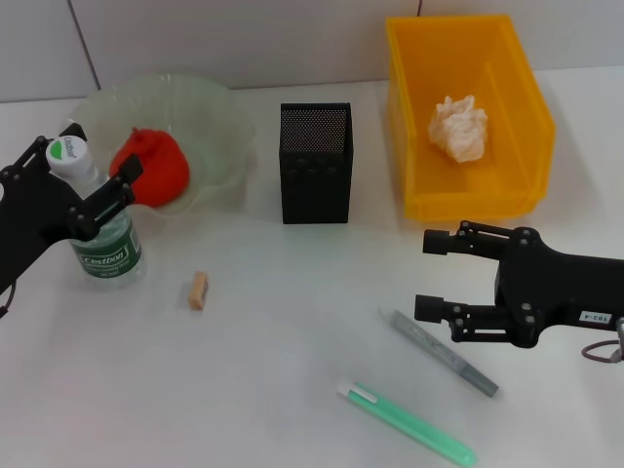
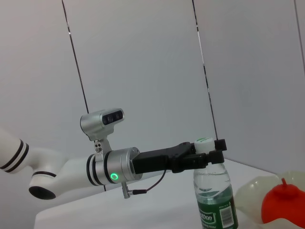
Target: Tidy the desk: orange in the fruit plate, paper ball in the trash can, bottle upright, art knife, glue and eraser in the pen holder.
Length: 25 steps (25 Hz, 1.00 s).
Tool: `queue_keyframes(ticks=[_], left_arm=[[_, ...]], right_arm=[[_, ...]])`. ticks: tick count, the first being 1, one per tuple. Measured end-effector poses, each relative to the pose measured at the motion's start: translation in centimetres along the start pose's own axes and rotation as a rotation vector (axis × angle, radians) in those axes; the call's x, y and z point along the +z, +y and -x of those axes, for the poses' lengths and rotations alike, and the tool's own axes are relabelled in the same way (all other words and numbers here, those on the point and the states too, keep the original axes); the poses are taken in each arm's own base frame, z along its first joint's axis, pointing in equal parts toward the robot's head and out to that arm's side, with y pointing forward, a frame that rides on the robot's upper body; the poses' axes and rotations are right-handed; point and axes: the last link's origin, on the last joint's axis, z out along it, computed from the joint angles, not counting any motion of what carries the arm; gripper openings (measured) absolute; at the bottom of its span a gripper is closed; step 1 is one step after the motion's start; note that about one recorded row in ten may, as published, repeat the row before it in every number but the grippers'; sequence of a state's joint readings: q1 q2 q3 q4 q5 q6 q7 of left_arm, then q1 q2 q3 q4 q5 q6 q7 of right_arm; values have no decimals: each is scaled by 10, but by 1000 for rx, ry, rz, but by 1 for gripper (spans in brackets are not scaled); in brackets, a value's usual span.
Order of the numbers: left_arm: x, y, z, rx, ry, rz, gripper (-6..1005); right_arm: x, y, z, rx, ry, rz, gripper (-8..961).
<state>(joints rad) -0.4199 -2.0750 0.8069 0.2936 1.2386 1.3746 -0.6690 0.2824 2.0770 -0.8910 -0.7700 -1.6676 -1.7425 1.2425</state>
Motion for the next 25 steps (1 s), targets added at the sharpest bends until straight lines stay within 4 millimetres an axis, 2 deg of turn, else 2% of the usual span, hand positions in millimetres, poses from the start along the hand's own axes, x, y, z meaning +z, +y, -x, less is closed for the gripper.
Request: queue_keyframes(ticks=[2, 7, 10, 19, 22, 25], left_arm=[[-1, 0, -1, 3, 4, 2, 794], [-4, -2, -1, 7, -1, -4, 793], [-16, -3, 2, 6, -9, -16, 793], [-37, -3, 8, -6, -15, -54, 791], [-54, -1, 9, -6, -11, -66, 791], [-73, 9, 5, 2, 22, -25, 790]], right_arm=[[0, 0, 0, -1, 0, 2, 794], [1, 0, 1, -2, 0, 5, 795], [0, 0, 1, -2, -2, 1, 795], [1, -2, 1, -2, -4, -3, 795], [-1, -1, 1, 1, -9, -12, 795], [-7, -4, 3, 1, -28, -45, 795]])
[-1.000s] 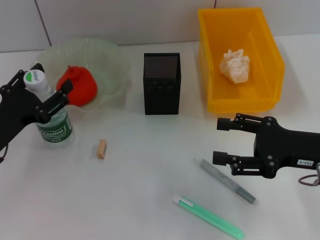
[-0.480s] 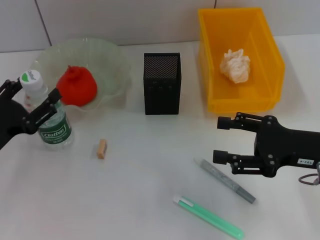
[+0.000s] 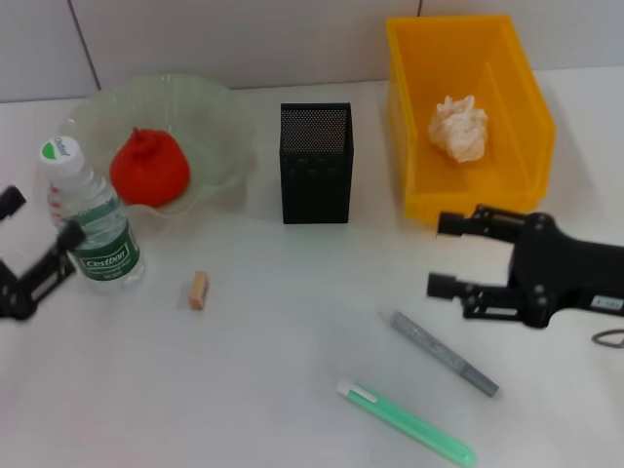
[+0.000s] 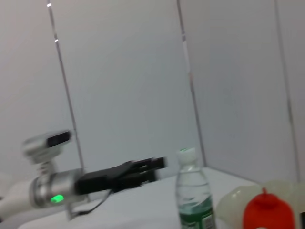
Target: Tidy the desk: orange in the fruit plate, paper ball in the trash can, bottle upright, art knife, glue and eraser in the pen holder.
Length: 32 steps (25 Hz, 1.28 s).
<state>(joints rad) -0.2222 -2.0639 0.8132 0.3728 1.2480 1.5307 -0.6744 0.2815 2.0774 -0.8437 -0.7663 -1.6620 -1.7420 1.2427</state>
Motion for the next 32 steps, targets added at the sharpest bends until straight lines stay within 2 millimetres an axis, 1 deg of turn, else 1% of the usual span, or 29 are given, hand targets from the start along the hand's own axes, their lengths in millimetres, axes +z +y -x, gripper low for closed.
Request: queue_keyframes(ticks=[3, 5, 7, 11, 14, 16, 18, 20, 22, 23, 24, 26, 27, 28, 29, 32], left_arm=[[-14, 20, -6, 5, 31, 133, 790], [-19, 34, -9, -13, 29, 251, 789], [-19, 42, -8, -53, 4, 335, 789], [-16, 47, -4, -88, -35, 385, 788], [-13, 47, -2, -96, -57, 393, 788], [-13, 47, -2, -96, -57, 393, 787], [-8, 44, 0, -101, -85, 397, 787], [-8, 44, 0, -101, -85, 397, 787], [-6, 43, 2, -98, -110, 400, 787], [-6, 43, 2, -98, -110, 400, 786], [-2, 42, 7, -97, -166, 410, 786], [0, 41, 9, -100, -197, 418, 786], [0, 41, 9, -100, -197, 418, 786], [1, 39, 8, -98, -214, 421, 786], [1, 39, 8, -98, -215, 420, 786], [1, 38, 8, -96, -216, 420, 785]], right_arm=[[-6, -5, 5, 17, -29, -38, 795], [-11, -10, 12, 34, -38, -59, 795], [-15, -16, 22, 47, -23, -63, 795], [-18, -22, 49, 86, 73, -9, 795], [-12, -26, 78, 139, 221, 4, 795], [-4, -26, 99, 151, 351, -10, 795], [9, -22, 117, 150, 475, -24, 795], [25, -16, 130, 154, 593, -38, 795], [41, -10, 138, 166, 684, -38, 795], [50, -7, 141, 172, 731, -31, 795], [58, -4, 144, 174, 771, -25, 795], [73, 1, 147, 185, 843, -22, 794], [80, 5, 147, 186, 886, -22, 794], [90, 12, 146, 165, 965, -37, 794], [90, 12, 146, 165, 965, -37, 794], [105, 24, 141, 86, 1096, -74, 793]])
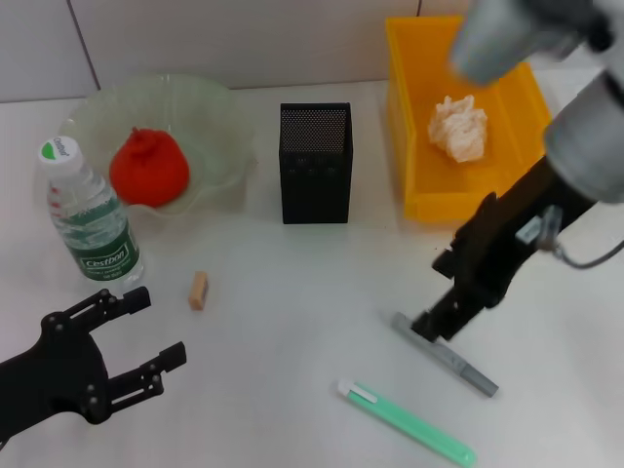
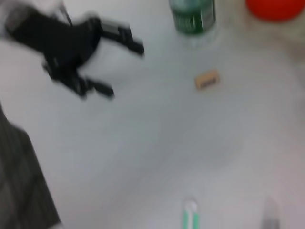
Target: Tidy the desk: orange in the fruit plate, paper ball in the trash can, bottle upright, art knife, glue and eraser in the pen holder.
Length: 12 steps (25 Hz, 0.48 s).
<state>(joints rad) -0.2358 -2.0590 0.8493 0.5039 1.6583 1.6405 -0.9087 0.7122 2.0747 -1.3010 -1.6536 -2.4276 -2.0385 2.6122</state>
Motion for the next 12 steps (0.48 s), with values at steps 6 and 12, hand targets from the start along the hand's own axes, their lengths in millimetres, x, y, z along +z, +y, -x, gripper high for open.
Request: queue_keyframes(ticks=[6, 12], left_arm=[[2, -3, 0, 8, -9, -9, 785], [2, -3, 1, 9, -14, -14, 785]], right_arm=[[32, 22, 22, -33, 126, -144, 790], [45, 29, 25, 10, 123, -144, 790]])
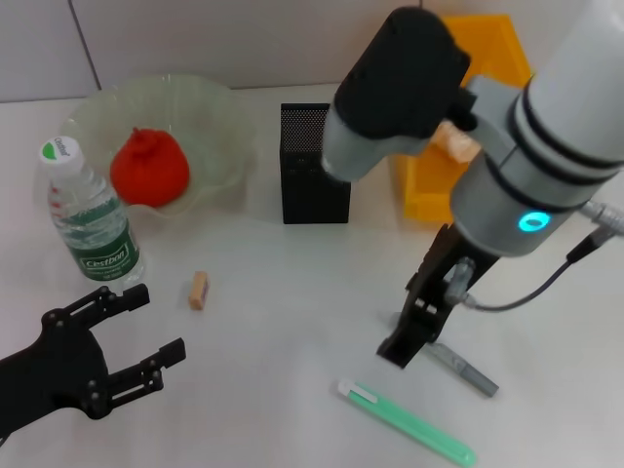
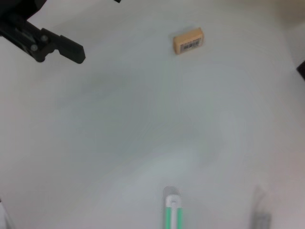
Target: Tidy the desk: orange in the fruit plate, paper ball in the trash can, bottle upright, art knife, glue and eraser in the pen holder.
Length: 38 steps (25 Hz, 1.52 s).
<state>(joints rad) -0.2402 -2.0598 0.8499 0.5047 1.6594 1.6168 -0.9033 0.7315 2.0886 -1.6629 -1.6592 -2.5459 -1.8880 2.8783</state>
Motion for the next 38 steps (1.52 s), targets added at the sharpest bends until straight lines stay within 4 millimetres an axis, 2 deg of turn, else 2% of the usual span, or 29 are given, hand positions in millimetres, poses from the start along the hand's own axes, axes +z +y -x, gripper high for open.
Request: queue_keyframes(ticks=[4, 14, 19, 26, 38], left_arm=[[0, -1, 1, 2, -5, -5, 785], [-2, -5, -6, 37, -6, -5, 785], [1, -6, -9, 38, -2, 5, 785], [2, -7, -10, 41, -2, 7, 785], [2, -6, -7, 32, -8, 5, 785]], right_arm=[[12, 9, 4, 21, -2, 96, 791], [23, 8, -4, 36, 33, 140, 790], [35, 5, -12, 68, 39, 155, 790], [49, 0, -9, 82, 22, 138, 790], [62, 10, -2, 15, 40, 77, 791]])
